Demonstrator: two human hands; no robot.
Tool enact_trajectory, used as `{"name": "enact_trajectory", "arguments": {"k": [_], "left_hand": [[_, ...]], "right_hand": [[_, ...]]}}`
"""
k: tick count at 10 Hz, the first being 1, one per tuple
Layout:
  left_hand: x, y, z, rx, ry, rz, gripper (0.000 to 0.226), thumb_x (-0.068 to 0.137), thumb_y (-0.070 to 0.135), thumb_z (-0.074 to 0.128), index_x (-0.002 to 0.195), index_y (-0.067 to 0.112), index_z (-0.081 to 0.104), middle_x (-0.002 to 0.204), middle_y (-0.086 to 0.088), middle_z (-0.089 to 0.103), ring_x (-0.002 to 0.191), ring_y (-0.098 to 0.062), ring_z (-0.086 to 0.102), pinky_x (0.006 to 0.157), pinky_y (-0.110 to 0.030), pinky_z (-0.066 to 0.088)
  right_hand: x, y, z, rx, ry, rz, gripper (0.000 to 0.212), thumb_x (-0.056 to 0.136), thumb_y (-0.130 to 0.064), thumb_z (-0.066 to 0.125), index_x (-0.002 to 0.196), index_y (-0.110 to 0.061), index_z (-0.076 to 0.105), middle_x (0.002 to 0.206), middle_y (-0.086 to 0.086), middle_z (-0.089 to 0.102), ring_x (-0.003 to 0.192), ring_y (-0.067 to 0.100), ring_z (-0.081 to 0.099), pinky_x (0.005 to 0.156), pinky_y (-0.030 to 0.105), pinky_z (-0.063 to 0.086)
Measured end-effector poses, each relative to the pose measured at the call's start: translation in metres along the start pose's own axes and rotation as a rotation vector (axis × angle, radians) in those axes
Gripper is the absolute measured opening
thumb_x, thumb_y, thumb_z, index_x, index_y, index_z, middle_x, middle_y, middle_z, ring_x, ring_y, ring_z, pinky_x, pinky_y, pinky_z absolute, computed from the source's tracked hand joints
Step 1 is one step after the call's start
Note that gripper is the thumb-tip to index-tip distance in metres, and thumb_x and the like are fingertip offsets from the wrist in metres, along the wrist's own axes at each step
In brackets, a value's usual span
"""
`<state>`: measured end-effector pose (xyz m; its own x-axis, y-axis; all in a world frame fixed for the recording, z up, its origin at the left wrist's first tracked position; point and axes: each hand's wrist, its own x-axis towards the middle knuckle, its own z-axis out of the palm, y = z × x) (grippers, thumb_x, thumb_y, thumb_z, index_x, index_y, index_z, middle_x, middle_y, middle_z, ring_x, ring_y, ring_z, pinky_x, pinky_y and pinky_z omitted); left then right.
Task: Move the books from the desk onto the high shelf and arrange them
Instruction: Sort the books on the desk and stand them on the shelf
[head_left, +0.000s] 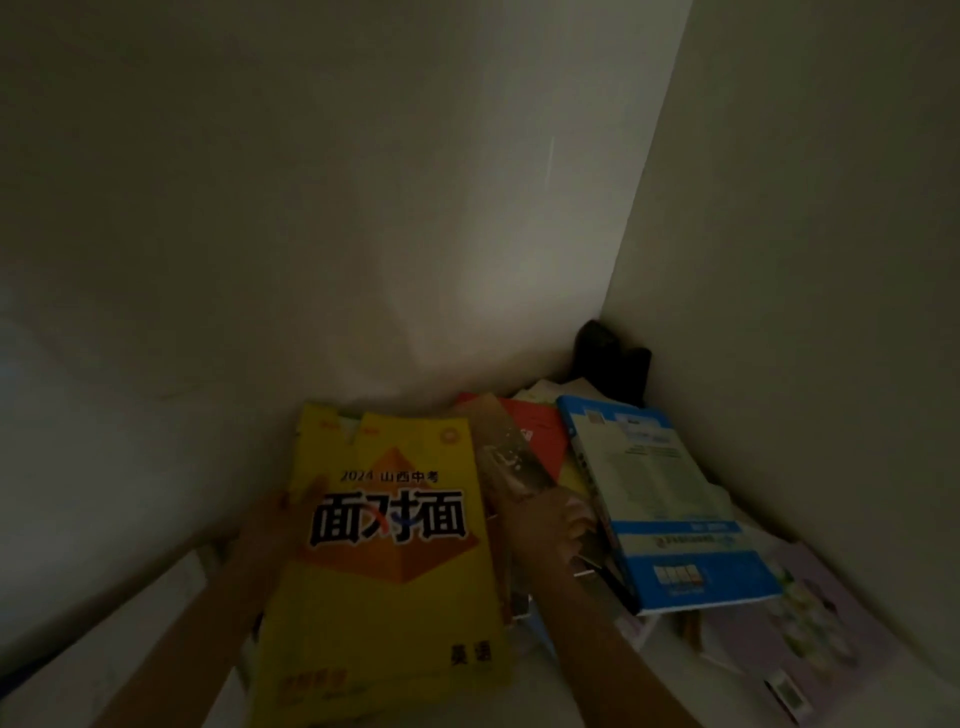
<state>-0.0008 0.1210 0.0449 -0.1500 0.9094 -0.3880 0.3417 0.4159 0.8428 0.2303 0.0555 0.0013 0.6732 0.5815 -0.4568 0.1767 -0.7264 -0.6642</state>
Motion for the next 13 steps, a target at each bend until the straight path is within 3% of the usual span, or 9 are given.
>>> {"name": "enact_trajectory", "arguments": {"k": [2, 4, 6, 7, 9, 10, 11, 12, 13], "left_hand": [[0.006, -0.023, -0.005, -0.075, -0.122, 0.054, 0.047, 0.09, 0.018, 0.058, 0.134, 0.008, 0.045, 0.128, -0.023, 0.054, 0.107, -0.041, 0.057, 0.083, -0.052, 0.048], [0.012, 0.005, 0.019, -0.05, -0.196, 0.095, 0.047, 0.091, 0.017, 0.058, 0.135, 0.008, 0.045, 0.13, -0.022, 0.053, 0.109, -0.04, 0.056, 0.084, -0.049, 0.048], [0.005, 0.01, 0.058, -0.064, -0.287, 0.073, 0.044, 0.092, 0.012, 0.054, 0.135, 0.005, 0.044, 0.128, -0.015, 0.052, 0.115, -0.043, 0.052, 0.086, -0.047, 0.045], [0.001, 0.008, 0.067, -0.007, -0.233, 0.106, 0.045, 0.092, 0.013, 0.056, 0.134, 0.002, 0.044, 0.13, -0.021, 0.052, 0.113, -0.041, 0.054, 0.076, -0.043, 0.048], [-0.002, 0.043, 0.097, 0.653, -0.067, 0.802, 0.083, 0.076, 0.035, 0.075, 0.142, 0.005, 0.035, 0.152, -0.018, 0.024, 0.14, -0.032, 0.022, 0.111, -0.045, 0.022], [-0.05, 0.106, 0.134, 0.67, -0.276, 1.287, 0.087, 0.079, 0.047, 0.067, 0.146, 0.017, 0.022, 0.153, 0.003, 0.002, 0.139, -0.015, -0.007, 0.115, -0.043, 0.001], [-0.091, 0.161, 0.157, 0.782, -0.283, 1.502, 0.089, 0.076, 0.062, 0.059, 0.147, 0.024, 0.021, 0.154, 0.007, 0.011, 0.142, -0.013, 0.003, 0.114, -0.034, 0.003], [-0.11, 0.191, 0.143, 0.742, -0.179, 1.467, 0.047, 0.08, 0.067, 0.05, 0.111, 0.033, 0.058, 0.098, 0.01, 0.065, 0.085, -0.007, 0.059, 0.067, -0.018, 0.037], [-0.106, 0.178, 0.108, 0.57, -0.156, 1.215, 0.054, 0.068, 0.08, 0.04, 0.07, 0.027, 0.051, 0.063, 0.011, 0.056, 0.059, -0.008, 0.056, 0.049, -0.02, 0.033]], "right_hand": [[0.006, -0.005, 0.021, 0.103, 0.185, 0.035, 0.066, 0.087, -0.038, 0.06, 0.142, -0.018, 0.03, 0.15, 0.022, 0.02, 0.135, 0.037, 0.022, 0.11, 0.045, 0.023], [0.034, 0.041, -0.058, -0.496, 0.285, -0.271, 0.059, 0.094, -0.046, 0.043, 0.141, -0.014, 0.027, 0.15, 0.017, 0.022, 0.134, 0.035, 0.026, 0.108, 0.044, 0.023], [0.047, 0.08, -0.112, -0.688, -0.083, -0.298, 0.063, 0.095, -0.029, 0.049, 0.145, -0.013, 0.014, 0.142, 0.015, 0.033, 0.125, 0.033, 0.04, 0.1, 0.039, 0.04], [0.039, 0.078, -0.136, -0.772, 0.042, -0.344, 0.047, 0.099, -0.017, 0.039, 0.143, -0.013, 0.024, 0.141, 0.011, 0.04, 0.124, 0.025, 0.044, 0.098, 0.031, 0.039], [-0.003, 0.023, -0.198, -1.021, 0.443, -0.431, 0.038, 0.1, -0.019, 0.035, 0.137, -0.022, 0.041, 0.126, -0.001, 0.056, 0.107, 0.017, 0.058, 0.074, 0.024, 0.041], [-0.034, -0.006, -0.235, -1.125, 0.47, -0.606, 0.048, 0.097, -0.014, 0.038, 0.142, -0.028, 0.031, 0.125, -0.004, 0.056, 0.105, 0.016, 0.058, 0.072, 0.025, 0.041], [-0.058, -0.033, -0.269, -1.107, 0.469, -0.904, 0.047, 0.096, -0.014, 0.041, 0.141, -0.028, 0.037, 0.126, -0.005, 0.058, 0.107, 0.016, 0.06, 0.075, 0.025, 0.045], [-0.053, -0.049, -0.278, -0.882, 0.716, -1.398, 0.031, 0.083, -0.019, 0.049, 0.106, -0.016, 0.07, 0.087, 0.002, 0.072, 0.073, 0.018, 0.068, 0.064, 0.026, 0.052], [-0.033, -0.054, -0.264, -0.486, 1.007, -1.279, 0.036, 0.086, -0.032, 0.052, 0.115, -0.014, 0.064, 0.119, 0.008, 0.063, 0.116, 0.022, 0.047, 0.106, 0.046, 0.026]]}}
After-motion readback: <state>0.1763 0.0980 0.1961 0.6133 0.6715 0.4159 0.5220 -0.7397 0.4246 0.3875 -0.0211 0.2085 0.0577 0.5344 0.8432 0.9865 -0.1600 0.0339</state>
